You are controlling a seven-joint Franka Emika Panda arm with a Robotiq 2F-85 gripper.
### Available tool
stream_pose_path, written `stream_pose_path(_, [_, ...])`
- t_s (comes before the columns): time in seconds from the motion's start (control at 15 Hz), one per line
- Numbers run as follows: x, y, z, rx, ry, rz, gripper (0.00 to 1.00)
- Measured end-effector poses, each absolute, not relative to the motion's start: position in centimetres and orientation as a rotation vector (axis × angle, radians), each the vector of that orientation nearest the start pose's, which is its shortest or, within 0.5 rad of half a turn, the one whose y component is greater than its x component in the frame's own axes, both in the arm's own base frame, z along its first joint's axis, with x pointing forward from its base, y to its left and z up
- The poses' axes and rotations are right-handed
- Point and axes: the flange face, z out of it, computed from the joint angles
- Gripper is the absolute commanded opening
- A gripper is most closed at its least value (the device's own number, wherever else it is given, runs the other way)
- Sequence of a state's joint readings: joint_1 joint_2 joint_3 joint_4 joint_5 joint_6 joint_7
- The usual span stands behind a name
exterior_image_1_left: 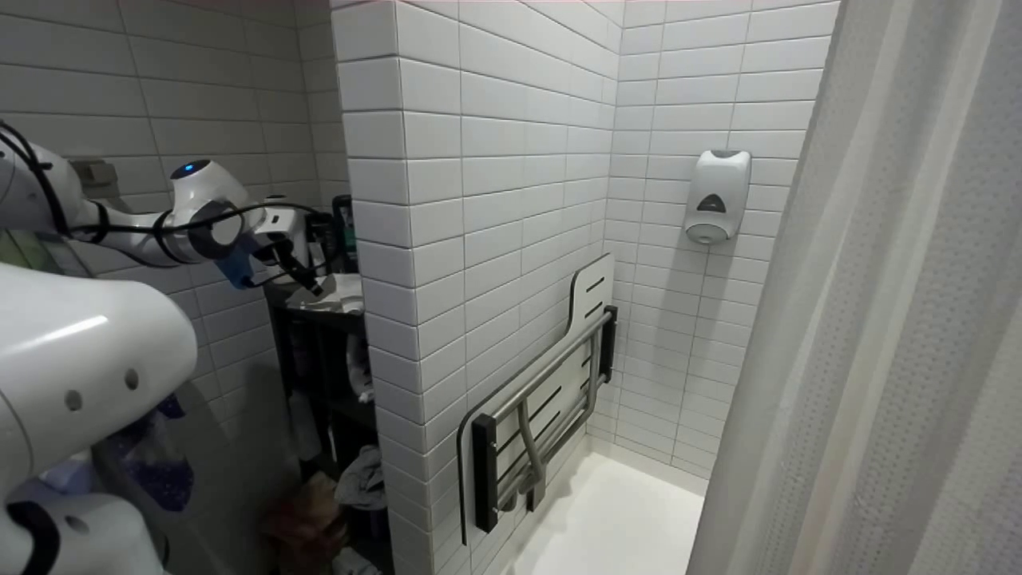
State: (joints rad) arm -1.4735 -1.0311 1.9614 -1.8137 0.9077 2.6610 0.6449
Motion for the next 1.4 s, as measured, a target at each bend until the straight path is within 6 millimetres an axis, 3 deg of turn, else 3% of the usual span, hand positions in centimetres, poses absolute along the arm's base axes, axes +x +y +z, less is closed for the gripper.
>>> stream_pose_path(0.2, [53.9,41.5,29.1,-2.825,0.602,-0.997,0.93])
stream_pose_path(0.27, [54.1,41.6,29.0,-2.824,0.598,-1.013,0.71])
stream_pose_path(0.4, [54.5,41.8,28.8,-2.818,0.587,-1.045,0.67])
stream_pose_path(0.8, [55.7,42.1,29.3,-2.796,0.570,-1.103,0.19])
stream_pose_path(1.0, [56.4,41.6,30.1,-2.783,0.579,-1.129,0.01])
stream_pose_path(1.4, [57.7,39.9,31.3,-2.783,0.620,-1.153,0.01])
